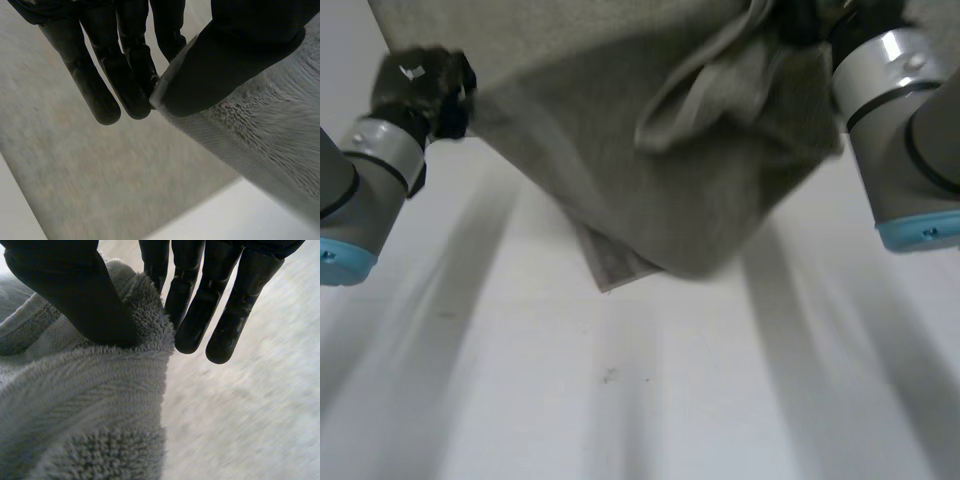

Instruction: Fold the towel.

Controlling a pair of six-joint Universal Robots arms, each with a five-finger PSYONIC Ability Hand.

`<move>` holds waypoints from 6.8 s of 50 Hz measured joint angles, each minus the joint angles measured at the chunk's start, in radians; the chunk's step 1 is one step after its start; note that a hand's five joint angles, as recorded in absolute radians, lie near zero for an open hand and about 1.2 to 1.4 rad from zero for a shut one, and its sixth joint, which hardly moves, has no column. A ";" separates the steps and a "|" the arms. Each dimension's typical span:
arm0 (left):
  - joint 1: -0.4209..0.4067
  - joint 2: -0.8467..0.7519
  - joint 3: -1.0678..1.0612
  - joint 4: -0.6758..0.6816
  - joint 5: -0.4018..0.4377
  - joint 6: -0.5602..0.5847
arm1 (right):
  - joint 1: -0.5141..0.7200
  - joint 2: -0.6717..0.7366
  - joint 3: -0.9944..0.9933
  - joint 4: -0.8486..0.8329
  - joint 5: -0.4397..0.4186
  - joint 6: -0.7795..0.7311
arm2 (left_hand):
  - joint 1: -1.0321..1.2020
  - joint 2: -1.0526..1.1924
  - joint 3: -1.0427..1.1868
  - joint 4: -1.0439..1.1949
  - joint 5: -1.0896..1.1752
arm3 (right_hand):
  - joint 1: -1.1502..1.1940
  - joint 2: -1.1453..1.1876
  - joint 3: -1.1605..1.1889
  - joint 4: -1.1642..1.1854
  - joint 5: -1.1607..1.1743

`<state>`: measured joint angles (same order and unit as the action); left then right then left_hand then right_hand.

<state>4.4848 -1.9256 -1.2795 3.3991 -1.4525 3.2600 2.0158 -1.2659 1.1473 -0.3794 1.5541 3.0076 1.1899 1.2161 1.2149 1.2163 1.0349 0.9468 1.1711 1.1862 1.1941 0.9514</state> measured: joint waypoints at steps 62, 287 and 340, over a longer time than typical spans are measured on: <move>-0.076 0.171 -0.507 0.016 -0.003 0.058 | -0.041 -0.134 0.564 0.312 -0.329 -0.382 | 0.005 0.001 0.001 0.001 0.004 | -0.482 -0.645 -0.672 -0.681 -0.612; -0.044 -0.049 0.021 -0.277 -0.010 0.442 | -0.250 0.132 -0.159 0.677 -0.090 -0.674 | 0.004 0.002 0.002 0.001 0.005 | 0.018 -0.001 0.005 0.000 0.045; 0.072 0.244 -0.596 -0.020 -0.024 0.239 | -0.347 -0.085 0.565 0.541 -0.310 -0.667 | 0.004 0.002 0.002 0.001 0.005 | 0.037 -0.001 0.005 0.000 0.046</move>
<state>4.5573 -1.6820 -1.8750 3.3790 -1.4761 3.4989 1.6692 -1.3506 1.7120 0.1612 1.2441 2.3402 1.1940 1.2182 1.2169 1.2175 1.0401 0.9839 1.1705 1.1909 1.1946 0.9976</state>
